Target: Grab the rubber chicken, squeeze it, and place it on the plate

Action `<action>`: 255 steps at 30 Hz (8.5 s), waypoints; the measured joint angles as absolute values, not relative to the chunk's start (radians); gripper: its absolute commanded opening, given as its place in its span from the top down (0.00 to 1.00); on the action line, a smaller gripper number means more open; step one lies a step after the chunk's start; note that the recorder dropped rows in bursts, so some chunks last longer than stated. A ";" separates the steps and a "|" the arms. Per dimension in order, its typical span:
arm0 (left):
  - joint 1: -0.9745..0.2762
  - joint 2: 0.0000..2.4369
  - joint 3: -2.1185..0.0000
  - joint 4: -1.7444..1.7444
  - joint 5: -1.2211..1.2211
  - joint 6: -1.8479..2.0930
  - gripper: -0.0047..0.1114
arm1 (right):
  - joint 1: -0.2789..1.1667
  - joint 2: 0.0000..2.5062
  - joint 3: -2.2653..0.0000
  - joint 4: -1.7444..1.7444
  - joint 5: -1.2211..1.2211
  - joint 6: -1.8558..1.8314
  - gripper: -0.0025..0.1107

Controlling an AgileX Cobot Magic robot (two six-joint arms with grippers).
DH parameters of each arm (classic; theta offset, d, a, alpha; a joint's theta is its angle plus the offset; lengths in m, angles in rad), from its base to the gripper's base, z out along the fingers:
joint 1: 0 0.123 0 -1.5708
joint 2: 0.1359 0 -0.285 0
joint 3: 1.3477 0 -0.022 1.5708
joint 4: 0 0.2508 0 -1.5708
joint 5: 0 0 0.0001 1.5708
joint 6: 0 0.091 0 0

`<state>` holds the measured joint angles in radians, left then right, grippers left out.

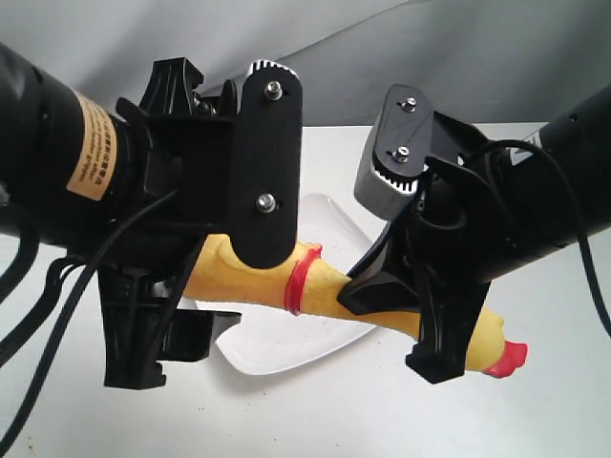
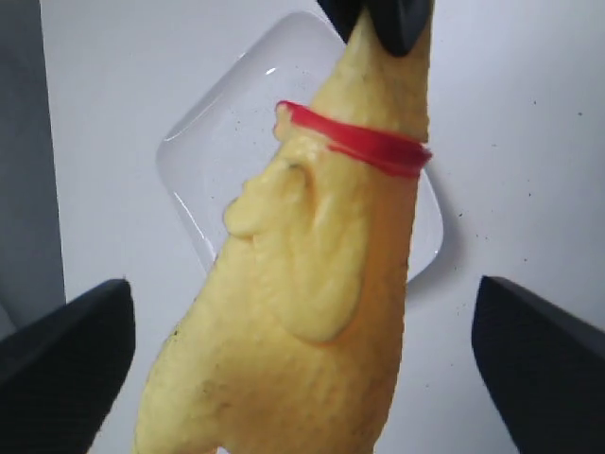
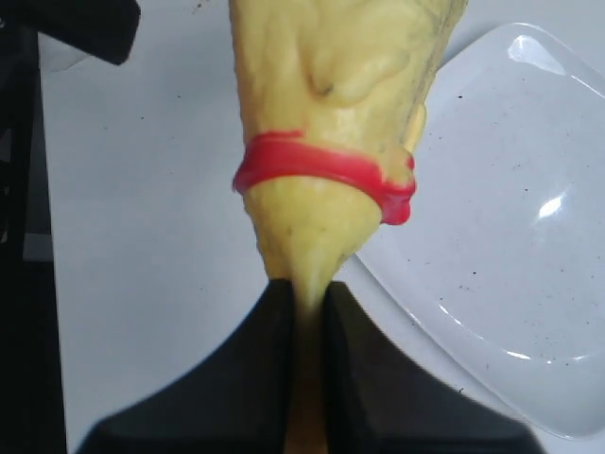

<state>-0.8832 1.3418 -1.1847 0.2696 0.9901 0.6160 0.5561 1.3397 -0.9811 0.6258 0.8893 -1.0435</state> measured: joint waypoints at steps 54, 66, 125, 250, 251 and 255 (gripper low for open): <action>-0.814 1.466 -1.191 0.168 1.037 0.618 0.55 | 0.558 1.250 -0.981 0.661 0.992 -1.076 0.98; -0.812 1.464 -1.191 0.132 1.002 0.549 0.06 | 0.558 1.250 -0.981 0.661 0.964 -1.080 0.98; -0.816 1.462 -1.191 0.191 0.997 0.436 0.25 | 0.558 1.250 -0.983 0.652 0.917 -1.080 0.98; -0.816 0.825 -1.390 0.406 1.167 0.041 0.96 | 0.558 1.771 -0.986 0.576 0.252 -1.036 0.51; -0.816 0.810 -1.390 0.406 1.173 0.038 0.96 | 0.558 1.738 -0.986 0.574 0.269 -1.036 0.58; -0.814 0.754 -1.390 0.377 1.179 -0.020 0.96 | 0.558 1.559 -0.986 0.572 0.329 -0.992 0.86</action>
<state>-0.8145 0.7544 -1.3899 0.3768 1.1792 -0.0204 0.5578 1.5592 -0.9856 0.5716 0.3291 -0.9920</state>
